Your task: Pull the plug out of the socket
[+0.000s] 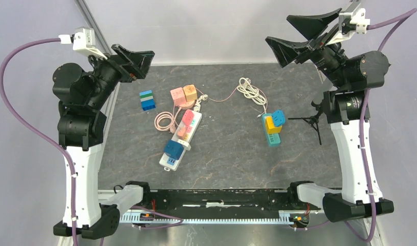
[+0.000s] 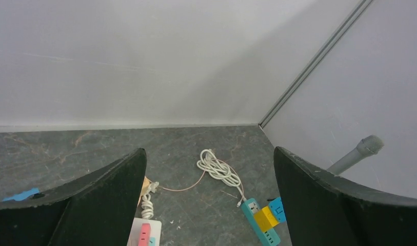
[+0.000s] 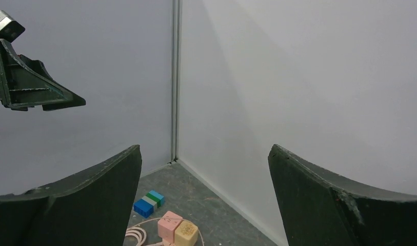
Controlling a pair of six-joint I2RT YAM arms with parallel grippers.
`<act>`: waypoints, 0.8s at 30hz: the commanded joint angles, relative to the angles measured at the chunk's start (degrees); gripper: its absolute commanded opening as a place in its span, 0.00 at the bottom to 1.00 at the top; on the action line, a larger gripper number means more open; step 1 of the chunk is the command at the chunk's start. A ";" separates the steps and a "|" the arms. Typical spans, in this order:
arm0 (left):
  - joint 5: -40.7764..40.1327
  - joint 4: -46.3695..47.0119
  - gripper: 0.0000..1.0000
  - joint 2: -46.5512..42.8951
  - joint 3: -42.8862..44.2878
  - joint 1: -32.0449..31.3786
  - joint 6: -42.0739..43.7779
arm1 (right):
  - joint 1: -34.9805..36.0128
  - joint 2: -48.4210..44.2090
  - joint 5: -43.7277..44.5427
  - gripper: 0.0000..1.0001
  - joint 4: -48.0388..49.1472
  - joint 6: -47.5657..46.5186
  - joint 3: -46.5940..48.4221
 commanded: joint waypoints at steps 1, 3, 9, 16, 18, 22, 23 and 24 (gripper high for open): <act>0.08 0.00 1.00 -1.28 -1.02 0.35 -2.20 | -0.18 -0.29 0.26 0.98 2.53 1.32 -0.37; 0.38 0.74 1.00 -2.21 -2.36 0.31 -1.76 | -0.15 -0.13 -0.64 0.98 3.82 2.39 -0.51; 19.79 7.99 1.00 -2.96 -5.85 0.35 0.03 | -0.20 1.42 -1.62 0.98 5.04 5.03 -1.52; 18.07 -2.61 1.00 1.44 -6.23 0.33 -5.20 | 0.28 0.35 -4.21 0.98 1.32 4.46 -8.56; 18.78 -10.99 0.99 4.04 -3.18 0.34 -4.36 | 0.79 -0.16 -2.07 0.98 -1.35 5.36 -9.86; 15.82 -12.63 0.98 2.33 -10.64 0.27 -7.56 | 1.72 3.35 5.28 0.98 -23.43 0.14 -1.56; 15.02 -12.47 0.98 1.41 -12.40 0.25 -8.74 | 1.85 4.25 7.51 0.98 -29.64 -1.11 0.39; 15.52 -11.74 1.00 0.73 -14.20 0.19 -9.53 | 1.91 5.09 10.53 0.98 -34.36 -2.22 1.53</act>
